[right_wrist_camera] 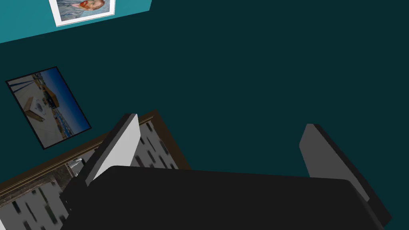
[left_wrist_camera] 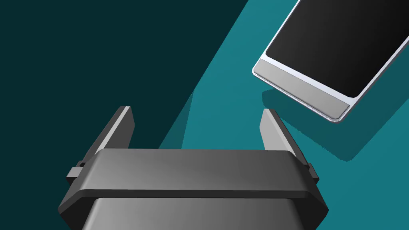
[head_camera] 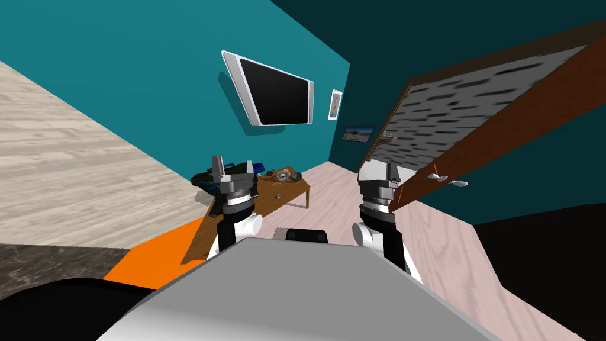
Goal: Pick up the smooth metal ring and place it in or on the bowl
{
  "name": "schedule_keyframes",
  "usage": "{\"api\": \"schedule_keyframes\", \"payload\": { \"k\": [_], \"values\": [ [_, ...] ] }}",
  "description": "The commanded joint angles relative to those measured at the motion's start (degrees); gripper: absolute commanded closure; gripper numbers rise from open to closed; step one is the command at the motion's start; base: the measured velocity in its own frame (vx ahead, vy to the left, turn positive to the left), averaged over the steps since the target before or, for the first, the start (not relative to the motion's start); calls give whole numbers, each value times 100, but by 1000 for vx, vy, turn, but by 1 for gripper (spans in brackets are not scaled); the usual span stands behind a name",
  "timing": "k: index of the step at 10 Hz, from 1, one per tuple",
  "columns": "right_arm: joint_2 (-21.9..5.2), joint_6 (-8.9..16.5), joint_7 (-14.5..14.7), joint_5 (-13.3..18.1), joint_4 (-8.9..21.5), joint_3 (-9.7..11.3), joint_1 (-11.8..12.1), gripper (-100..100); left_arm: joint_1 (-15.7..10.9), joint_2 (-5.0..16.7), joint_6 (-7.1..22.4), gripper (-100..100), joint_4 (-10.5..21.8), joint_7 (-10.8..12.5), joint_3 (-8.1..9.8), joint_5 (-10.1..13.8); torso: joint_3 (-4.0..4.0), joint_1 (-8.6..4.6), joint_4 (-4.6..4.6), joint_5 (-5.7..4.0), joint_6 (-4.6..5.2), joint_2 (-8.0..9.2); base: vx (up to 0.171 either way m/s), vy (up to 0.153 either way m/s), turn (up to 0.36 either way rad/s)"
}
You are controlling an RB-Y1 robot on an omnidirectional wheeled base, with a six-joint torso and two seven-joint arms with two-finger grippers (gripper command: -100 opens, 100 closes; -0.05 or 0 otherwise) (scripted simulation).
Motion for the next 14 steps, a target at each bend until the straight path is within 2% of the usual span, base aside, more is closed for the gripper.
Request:
{"api": "schedule_keyframes", "payload": {
  "k": [1, 6, 7, 11, 12, 14],
  "values": [
    [0, 0, 0, 0, 0, 0, 0, 0, -78, 213, 112, -100, 142, -19, -12, 0, 0, 0, 0, 0, 0, 0, -1, 4, -19],
    [0, 0, 0, 0, 0, 0, 0, 0, -419, 553, 622, -100, 781, -105, -66, -1, -2, 8, -1, 2, 1, -3, 0, 16, -31],
    [0, 0, 0, 0, 0, 0, 0, 0, -419, 553, 622, -100, 784, -105, -66, -1, -2, 10, -1, 2, 0, -2, -1, 16, -11],
    [0, 0, 0, 0, 0, 0, 0, 0, -815, 687, 1231, -100, 1488, -206, -132, 0, -3, 11, -1, 3, 1, -5, 5, 22, -41],
    [0, 0, 0, 0, 0, 0, 0, 0, -815, 687, 1231, -100, 1539, -206, -132, 0, -4, 13, -2, 3, 0, -6, 4, 21, -14],
    [0, 0, 0, 0, 0, 0, 0, 0, -1038, 730, 1580, -100, 1945, -264, -170, 1, -3, 8, -1, 2, 0, -5, 3, 21, -44]
  ]
}}
